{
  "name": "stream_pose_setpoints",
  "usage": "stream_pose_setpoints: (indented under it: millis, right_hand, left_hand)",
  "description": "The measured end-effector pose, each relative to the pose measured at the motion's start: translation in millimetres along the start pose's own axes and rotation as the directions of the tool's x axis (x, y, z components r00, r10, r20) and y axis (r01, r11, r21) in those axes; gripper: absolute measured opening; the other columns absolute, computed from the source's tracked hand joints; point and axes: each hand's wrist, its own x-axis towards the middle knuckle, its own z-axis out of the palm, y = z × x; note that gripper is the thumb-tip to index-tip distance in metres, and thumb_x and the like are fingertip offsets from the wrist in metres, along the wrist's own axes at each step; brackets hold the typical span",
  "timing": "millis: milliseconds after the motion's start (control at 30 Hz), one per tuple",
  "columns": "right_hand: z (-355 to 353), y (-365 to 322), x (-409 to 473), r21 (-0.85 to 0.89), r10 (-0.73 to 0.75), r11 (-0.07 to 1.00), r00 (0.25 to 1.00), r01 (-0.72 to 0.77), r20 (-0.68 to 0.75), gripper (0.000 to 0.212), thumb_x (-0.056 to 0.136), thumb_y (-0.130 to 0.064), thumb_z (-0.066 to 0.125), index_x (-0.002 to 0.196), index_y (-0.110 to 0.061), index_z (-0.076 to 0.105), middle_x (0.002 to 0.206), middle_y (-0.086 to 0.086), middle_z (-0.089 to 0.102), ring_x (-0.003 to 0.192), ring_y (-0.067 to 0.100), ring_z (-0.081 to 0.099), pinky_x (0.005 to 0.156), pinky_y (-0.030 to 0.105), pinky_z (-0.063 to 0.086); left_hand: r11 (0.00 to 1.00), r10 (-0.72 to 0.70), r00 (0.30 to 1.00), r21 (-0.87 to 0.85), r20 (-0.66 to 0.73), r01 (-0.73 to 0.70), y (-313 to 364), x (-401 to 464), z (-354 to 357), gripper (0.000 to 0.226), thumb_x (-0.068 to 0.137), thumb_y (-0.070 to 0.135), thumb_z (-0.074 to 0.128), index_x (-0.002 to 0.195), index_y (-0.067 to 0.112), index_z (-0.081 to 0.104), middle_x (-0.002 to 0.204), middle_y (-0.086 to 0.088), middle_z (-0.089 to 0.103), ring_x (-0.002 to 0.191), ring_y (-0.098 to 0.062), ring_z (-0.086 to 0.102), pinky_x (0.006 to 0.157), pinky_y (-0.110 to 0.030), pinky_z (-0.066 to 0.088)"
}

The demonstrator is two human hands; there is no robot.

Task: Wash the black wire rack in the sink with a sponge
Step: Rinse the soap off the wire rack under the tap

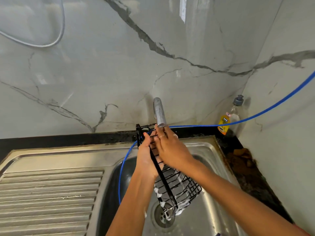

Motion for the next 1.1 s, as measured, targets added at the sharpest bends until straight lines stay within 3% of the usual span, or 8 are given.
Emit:
stream_pose_setpoints:
  millis: [67, 167, 300, 433, 500, 667, 933, 1100]
  right_hand:
    - [8, 6, -29, -0.085, -0.070, 0.994, 0.997, 0.068, -0.031, 0.056, 0.101, -0.042, 0.012, 0.153, -0.018, 0.010, 0.160, 0.005, 0.001, 0.147, 0.022, 0.005, 0.119, 0.040, 0.017]
    - [13, 10, -69, -0.218, -0.214, 0.960, 0.960, 0.174, -0.179, 0.061, 0.102, -0.041, 0.007, 0.146, -0.007, 0.032, 0.155, 0.008, 0.023, 0.145, 0.018, 0.012, 0.117, 0.032, 0.012]
    - [14, 12, -73, -0.018, -0.157, 0.987, 0.987, 0.157, -0.042, 0.062, 0.092, -0.054, 0.002, 0.149, -0.029, -0.002, 0.153, -0.017, -0.017, 0.140, 0.000, -0.024, 0.120, 0.030, -0.002]
    - [5, 0, -30, 0.185, -0.041, 0.982, 0.999, 0.047, -0.036, 0.048, 0.098, -0.054, 0.016, 0.144, -0.056, 0.005, 0.159, -0.013, -0.011, 0.146, 0.018, 0.009, 0.115, 0.049, 0.023]
    - [1, -1, -2, 0.397, 0.003, 0.918, 1.000, -0.005, 0.004, 0.047, 0.097, -0.057, 0.024, 0.143, -0.055, 0.015, 0.159, -0.002, 0.015, 0.141, 0.023, 0.028, 0.111, 0.051, 0.031]
    - [-6, 8, 24, 0.809, 0.050, 0.429, 0.905, -0.402, 0.423, 0.079, 0.064, -0.080, 0.060, 0.127, -0.032, 0.055, 0.127, 0.008, 0.060, 0.116, 0.025, 0.058, 0.102, 0.047, 0.044]
    - [-10, 11, 21, 0.794, 0.077, 0.502, 0.932, -0.343, 0.354, 0.038, 0.084, -0.057, 0.059, 0.098, -0.021, 0.058, 0.088, 0.003, 0.065, 0.073, 0.013, 0.065, 0.063, 0.026, 0.050]
    - [-14, 7, 39, 0.708, 0.227, 0.572, 0.910, -0.413, 0.347, 0.071, 0.050, -0.069, 0.075, 0.103, -0.022, 0.069, 0.106, 0.005, 0.071, 0.094, 0.026, 0.068, 0.092, 0.045, 0.052]
  left_hand:
    - [1.000, -0.021, 1.000, 0.019, 0.021, 0.020, 1, 2, -4, 0.050, 0.099, 0.049, 0.034, 0.108, 0.010, 0.064, 0.094, -0.011, 0.072, 0.076, -0.022, 0.073, 0.062, -0.031, 0.060]
    - [0.997, -0.013, 1.000, 0.075, 0.011, 0.013, -2, 3, -12, 0.054, 0.097, 0.052, 0.037, 0.116, 0.010, 0.066, 0.105, -0.015, 0.070, 0.084, -0.024, 0.072, 0.070, -0.036, 0.060]
    - [0.998, -0.009, 1.000, 0.055, 0.001, 0.009, -3, -5, -12, 0.056, 0.096, 0.050, 0.038, 0.124, 0.008, 0.060, 0.100, -0.014, 0.071, 0.084, -0.025, 0.071, 0.075, -0.038, 0.059]
    - [0.997, 0.025, 1.000, 0.076, -0.003, -0.025, 1, -13, -10, 0.046, 0.098, 0.047, 0.038, 0.106, 0.013, 0.068, 0.097, -0.011, 0.072, 0.080, -0.021, 0.073, 0.069, -0.035, 0.060]
    - [0.997, 0.046, 0.999, 0.067, 0.017, -0.047, 3, -17, -6, 0.043, 0.099, 0.044, 0.038, 0.103, 0.013, 0.067, 0.093, -0.012, 0.073, 0.077, -0.022, 0.074, 0.061, -0.036, 0.061]
    - [0.986, 0.108, 0.994, 0.128, 0.030, -0.111, 12, -20, -9, 0.040, 0.097, 0.049, 0.040, 0.110, 0.022, 0.067, 0.085, -0.001, 0.076, 0.074, -0.022, 0.072, 0.056, -0.036, 0.057]
    - [0.999, -0.015, 1.000, 0.029, -0.003, 0.015, 9, -21, -14, 0.049, 0.094, 0.053, 0.043, 0.119, 0.017, 0.065, 0.116, -0.018, 0.068, 0.102, -0.043, 0.064, 0.082, -0.059, 0.052]
    - [0.974, 0.034, 0.965, 0.227, -0.260, 0.027, 12, -16, -10, 0.037, 0.096, 0.039, 0.054, 0.124, 0.015, 0.059, 0.118, -0.007, 0.068, 0.095, -0.024, 0.068, 0.072, -0.035, 0.054]
